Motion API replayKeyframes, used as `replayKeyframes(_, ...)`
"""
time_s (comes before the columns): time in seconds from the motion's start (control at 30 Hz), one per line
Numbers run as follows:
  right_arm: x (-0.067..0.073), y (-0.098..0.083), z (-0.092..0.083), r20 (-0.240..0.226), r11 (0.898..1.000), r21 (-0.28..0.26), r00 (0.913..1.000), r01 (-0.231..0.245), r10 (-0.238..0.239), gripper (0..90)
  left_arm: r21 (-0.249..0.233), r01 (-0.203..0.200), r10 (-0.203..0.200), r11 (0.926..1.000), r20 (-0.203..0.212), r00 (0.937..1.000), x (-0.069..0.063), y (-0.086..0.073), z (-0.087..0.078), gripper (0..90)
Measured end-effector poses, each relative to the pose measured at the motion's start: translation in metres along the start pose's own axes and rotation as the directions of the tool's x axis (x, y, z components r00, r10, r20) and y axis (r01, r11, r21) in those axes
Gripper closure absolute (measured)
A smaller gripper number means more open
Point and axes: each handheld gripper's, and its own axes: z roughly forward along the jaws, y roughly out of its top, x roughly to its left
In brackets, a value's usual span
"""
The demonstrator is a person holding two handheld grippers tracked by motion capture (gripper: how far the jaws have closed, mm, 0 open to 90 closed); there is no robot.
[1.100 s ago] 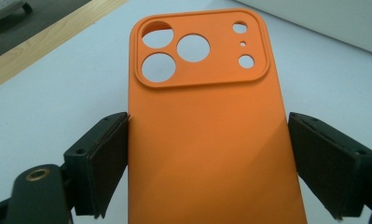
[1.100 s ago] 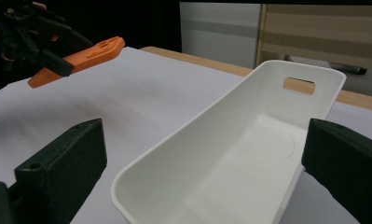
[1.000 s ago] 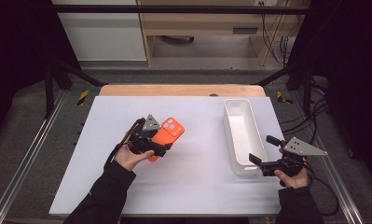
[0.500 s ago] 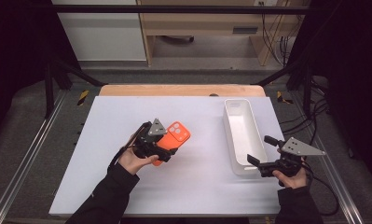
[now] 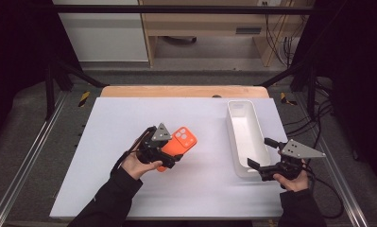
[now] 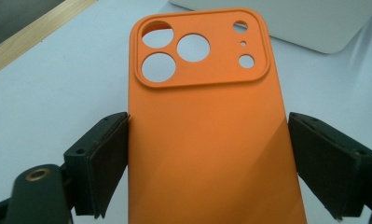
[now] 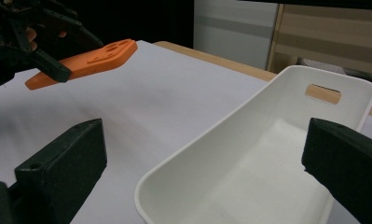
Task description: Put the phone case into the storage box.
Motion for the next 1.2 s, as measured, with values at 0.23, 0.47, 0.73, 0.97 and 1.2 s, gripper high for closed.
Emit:
replayKeyframes(0.23,0.006,0.003,0.004,-0.023,1.000,0.007,0.9995,0.023,-0.023,0.5,0.002,-0.018,0.018,0.9998,0.016,0.9997,-0.006,-0.001,-0.001,14.5)
replayKeyframes(0.47,0.011,0.005,0.007,-0.042,0.999,0.011,0.9981,0.046,-0.045,0.5,-0.001,-0.035,0.035,0.9994,0.028,0.9990,-0.012,-0.002,-0.004,14.5)
replayKeyframes(0.73,0.017,0.006,0.012,-0.067,0.997,0.033,0.9952,0.074,-0.071,0.6,-0.004,-0.048,0.048,0.9988,0.047,0.9977,-0.017,-0.003,-0.006,14.5)
replayKeyframes(0.97,0.023,0.008,0.017,-0.092,0.994,0.050,0.9910,0.102,-0.097,0.7,-0.006,-0.072,0.072,0.9974,0.064,0.9953,-0.024,-0.002,-0.006,14.5)
replayKeyframes(1.2,0.030,0.010,0.020,-0.121,0.989,0.063,0.9844,0.136,-0.128,0.6,-0.009,-0.091,0.091,0.9958,0.083,0.9924,-0.028,-0.002,-0.006,14.5)
